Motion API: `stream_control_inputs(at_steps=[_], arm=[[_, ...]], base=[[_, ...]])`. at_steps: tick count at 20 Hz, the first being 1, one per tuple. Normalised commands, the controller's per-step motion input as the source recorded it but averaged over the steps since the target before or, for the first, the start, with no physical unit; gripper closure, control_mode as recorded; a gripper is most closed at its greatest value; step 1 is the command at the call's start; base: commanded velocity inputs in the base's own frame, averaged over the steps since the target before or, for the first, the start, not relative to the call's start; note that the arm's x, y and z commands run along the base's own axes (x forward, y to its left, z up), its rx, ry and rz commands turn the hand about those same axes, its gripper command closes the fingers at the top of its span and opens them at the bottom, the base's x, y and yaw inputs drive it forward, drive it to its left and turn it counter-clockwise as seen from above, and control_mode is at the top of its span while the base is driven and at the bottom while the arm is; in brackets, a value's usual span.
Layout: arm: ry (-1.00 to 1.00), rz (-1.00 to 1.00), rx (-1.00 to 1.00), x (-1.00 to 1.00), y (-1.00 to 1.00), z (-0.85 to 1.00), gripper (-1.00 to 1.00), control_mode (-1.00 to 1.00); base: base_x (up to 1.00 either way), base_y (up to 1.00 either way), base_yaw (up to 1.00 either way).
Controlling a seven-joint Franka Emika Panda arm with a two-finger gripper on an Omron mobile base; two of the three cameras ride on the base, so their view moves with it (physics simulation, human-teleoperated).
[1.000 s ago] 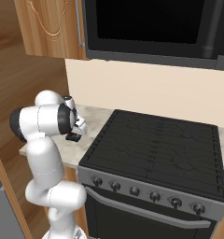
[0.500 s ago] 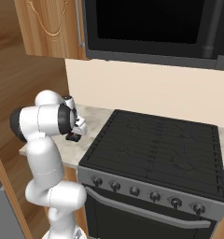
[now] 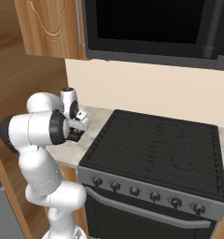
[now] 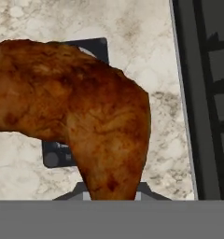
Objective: Take the chicken drumstick from the fridge and place it on the digital scale on the counter by the fridge. Wait a few seconds for a reading, then move it to the plate on the dining counter.
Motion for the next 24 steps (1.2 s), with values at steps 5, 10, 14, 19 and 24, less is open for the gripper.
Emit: stream_control_inputs(at_steps=[5, 10, 14, 19, 24], arm=[[0.0, 0.01, 0.01, -0.98, -0.4, 0.57, 1.0, -1.0], [0.0, 0.05, 0.0, -1.0, -0.41, 0.76, 1.0, -1.0], [0.0, 0.07, 0.0, -1.0, -0.39, 0.84, 1.0, -1.0], [0.0, 0.1, 0.0, -1.0, -0.36, 0.8, 1.0, -1.0], [0.0, 0.14, 0.0, -1.0, -0.12, 0.61, 1.0, -1.0]], base=[[0.0, 0.0, 0.0], [0.0, 0.0, 0.0], [0.0, 0.0, 0.0], [0.0, 0.0, 0.0], [0.0, 0.0, 0.0]])
